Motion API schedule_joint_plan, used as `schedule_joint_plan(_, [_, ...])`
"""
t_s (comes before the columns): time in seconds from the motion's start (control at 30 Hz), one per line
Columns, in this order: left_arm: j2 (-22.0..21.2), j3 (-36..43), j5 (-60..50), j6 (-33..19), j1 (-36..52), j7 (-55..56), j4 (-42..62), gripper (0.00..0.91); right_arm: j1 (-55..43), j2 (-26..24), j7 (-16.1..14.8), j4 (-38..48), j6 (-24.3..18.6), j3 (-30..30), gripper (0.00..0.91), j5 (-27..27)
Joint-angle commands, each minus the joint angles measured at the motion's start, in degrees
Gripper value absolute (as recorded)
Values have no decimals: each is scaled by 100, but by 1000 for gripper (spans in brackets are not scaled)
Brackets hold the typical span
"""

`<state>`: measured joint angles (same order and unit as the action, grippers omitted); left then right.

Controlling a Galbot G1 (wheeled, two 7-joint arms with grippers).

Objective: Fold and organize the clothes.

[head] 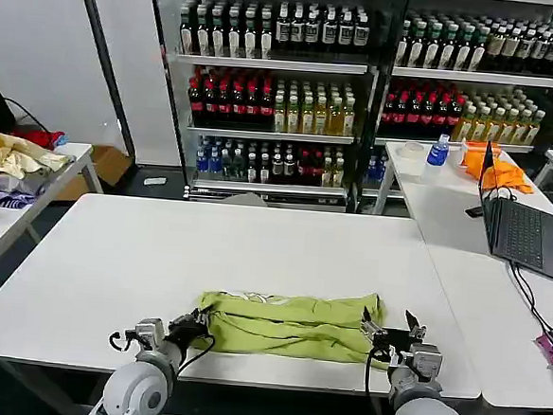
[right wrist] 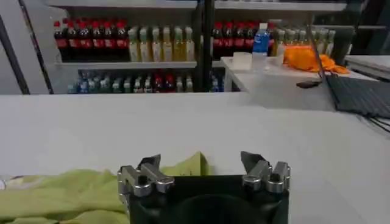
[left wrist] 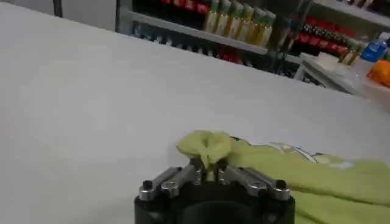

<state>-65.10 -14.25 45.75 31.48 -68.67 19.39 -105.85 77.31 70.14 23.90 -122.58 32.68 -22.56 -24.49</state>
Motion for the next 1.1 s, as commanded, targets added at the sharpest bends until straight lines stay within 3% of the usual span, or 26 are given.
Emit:
schedule_joint_plan(0.03, [338,-510,463,94,23,28,-71,20,19,-8,7,-28,-3,-23,907,1])
schedule_joint_plan(0.63, [1980,-1760,1854,162,488,2,65,20,202,-21,34,-247,-53,-212,907,-53])
schedule_joint_plan(0.77, [2003,-1805,2347,168,555,100,-245,20,218,-20,33,-278,-56,-202,907,-19])
schedule_joint_plan(1.1, [1313,-1118,3206,164,329,203,-1290,20,353,-15,8,-301,-90,-149,907,128])
